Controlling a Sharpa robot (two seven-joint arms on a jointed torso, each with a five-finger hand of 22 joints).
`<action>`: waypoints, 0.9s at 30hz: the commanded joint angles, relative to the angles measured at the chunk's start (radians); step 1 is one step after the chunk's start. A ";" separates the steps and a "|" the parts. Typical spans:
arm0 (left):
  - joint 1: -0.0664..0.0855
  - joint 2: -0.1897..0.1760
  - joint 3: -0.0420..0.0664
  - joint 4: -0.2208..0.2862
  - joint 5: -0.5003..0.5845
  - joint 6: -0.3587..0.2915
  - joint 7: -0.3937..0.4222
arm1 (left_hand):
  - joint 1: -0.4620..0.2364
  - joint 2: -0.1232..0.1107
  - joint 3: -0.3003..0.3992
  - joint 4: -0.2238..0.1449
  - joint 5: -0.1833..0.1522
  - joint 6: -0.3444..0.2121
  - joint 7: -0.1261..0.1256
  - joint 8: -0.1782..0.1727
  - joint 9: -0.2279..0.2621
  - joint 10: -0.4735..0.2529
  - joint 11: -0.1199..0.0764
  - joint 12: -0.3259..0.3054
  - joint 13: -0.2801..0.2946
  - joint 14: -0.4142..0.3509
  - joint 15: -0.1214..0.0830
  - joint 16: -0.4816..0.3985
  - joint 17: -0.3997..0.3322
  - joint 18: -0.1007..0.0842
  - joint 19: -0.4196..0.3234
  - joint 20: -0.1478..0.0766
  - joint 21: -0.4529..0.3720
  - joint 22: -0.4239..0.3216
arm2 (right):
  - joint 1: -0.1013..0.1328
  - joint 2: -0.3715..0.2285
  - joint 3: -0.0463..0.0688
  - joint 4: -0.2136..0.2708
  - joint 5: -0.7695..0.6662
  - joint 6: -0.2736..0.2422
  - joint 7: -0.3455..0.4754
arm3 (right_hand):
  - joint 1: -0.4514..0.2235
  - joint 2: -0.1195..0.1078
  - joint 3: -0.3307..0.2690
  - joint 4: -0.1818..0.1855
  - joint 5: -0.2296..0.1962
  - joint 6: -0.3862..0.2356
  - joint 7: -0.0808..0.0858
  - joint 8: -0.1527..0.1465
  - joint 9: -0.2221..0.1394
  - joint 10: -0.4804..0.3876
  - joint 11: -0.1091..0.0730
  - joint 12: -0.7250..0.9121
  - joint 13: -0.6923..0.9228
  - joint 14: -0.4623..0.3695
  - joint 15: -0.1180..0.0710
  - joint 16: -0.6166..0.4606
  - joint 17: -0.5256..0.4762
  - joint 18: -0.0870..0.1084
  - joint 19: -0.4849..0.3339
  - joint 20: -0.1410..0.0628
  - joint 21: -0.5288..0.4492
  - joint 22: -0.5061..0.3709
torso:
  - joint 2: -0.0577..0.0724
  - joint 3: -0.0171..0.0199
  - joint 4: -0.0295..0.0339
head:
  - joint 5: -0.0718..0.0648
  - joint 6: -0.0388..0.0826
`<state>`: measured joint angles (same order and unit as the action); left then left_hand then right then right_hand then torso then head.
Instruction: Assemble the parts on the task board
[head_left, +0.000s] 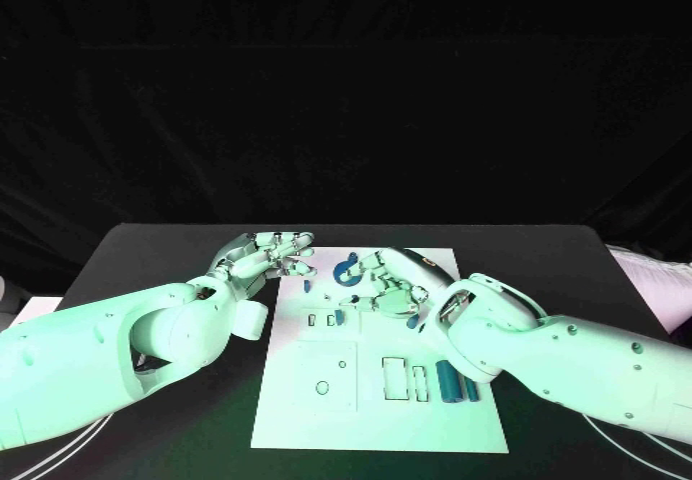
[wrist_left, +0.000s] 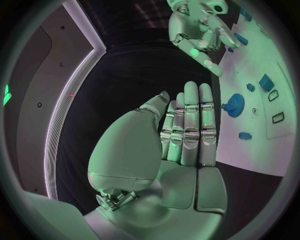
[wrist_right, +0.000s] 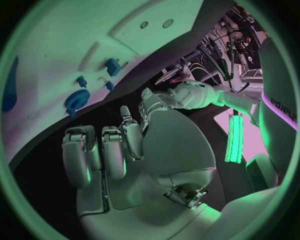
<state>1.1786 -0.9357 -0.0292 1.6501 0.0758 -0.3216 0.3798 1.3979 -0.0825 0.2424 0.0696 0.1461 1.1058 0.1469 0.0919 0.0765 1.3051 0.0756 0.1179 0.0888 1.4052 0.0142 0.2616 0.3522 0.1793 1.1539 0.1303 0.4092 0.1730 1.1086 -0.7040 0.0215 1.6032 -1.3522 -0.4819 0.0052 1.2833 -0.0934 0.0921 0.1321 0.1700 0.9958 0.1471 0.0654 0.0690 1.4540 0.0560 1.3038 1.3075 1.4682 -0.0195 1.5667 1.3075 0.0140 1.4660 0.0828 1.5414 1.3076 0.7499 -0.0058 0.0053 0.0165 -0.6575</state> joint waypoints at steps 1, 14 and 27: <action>0.001 0.005 0.001 -0.009 -0.125 0.011 -0.089 | -0.045 -0.011 -0.019 0.022 -0.007 0.011 -0.019 -0.001 0.000 0.061 -0.023 0.026 0.022 0.101 -0.032 0.164 0.123 0.006 0.084 -0.032 0.071 0.036 | 0.029 -0.065 0.004 0.050 0.273 0.007 0.132 | 0.013 -0.002 -0.009 -0.001 0.010 0.002 -0.002 0.004 0.002 -0.005 0.003 -0.008 0.117 0.102 0.006 0.003 0.261 0.002 0.069 0.009 -0.006 0.197 | -0.004 -0.0025 -0.0046 | 0.000 0.001; 0.028 0.037 0.005 -0.081 -0.505 0.274 -0.693 | -0.168 0.034 -0.246 0.153 -0.024 -0.014 -0.061 0.198 0.145 0.023 -0.081 0.849 0.793 0.166 -0.076 1.309 1.219 -0.110 0.298 -0.085 0.938 1.004 | 0.137 -0.279 0.008 0.076 0.598 0.066 0.102 | 0.015 0.015 -0.016 0.003 0.017 0.009 -0.004 0.007 0.004 -0.006 0.002 -0.010 0.115 0.100 0.005 -0.002 0.252 0.004 0.065 0.008 -0.011 0.189 | -0.039 0.0029 -0.0212 | 0.022 -0.016; 0.080 0.136 0.006 -0.145 -0.860 0.347 -0.978 | -0.214 0.112 -0.389 0.220 -0.080 -0.156 -0.093 0.520 0.378 0.018 -0.092 1.109 1.022 0.166 -0.089 1.309 1.219 -0.146 0.351 -0.094 1.087 1.241 | 0.148 -0.295 0.008 0.042 0.620 0.061 0.082 | 0.013 0.016 -0.018 0.004 0.018 0.010 -0.004 0.007 0.004 -0.006 0.001 -0.012 0.113 0.099 0.005 -0.005 0.247 0.005 0.062 0.008 -0.014 0.183 | -0.058 0.0148 -0.0197 | 0.040 -0.031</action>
<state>1.2553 -0.8101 -0.0243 1.5108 -0.6404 -0.0354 -0.4865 1.1868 0.0212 -0.1414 0.2895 0.0699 0.9561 0.0538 0.6015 0.4454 1.3159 -0.0159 1.2221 1.1062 1.4655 -0.0699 1.5678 1.3081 0.0467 1.4667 0.0406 1.4908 1.3082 1.2560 -1.0007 0.0291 1.6480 -0.7470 -0.4354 0.0944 1.2964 -0.0883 0.0788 0.1380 0.1821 0.9989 0.1441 0.0692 0.0717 1.4525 0.0575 1.2962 1.3079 1.4682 -0.0196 1.5667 1.3073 0.0140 1.4660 0.0827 1.5330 1.3073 0.6962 0.0065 -0.0141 0.0528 -0.6864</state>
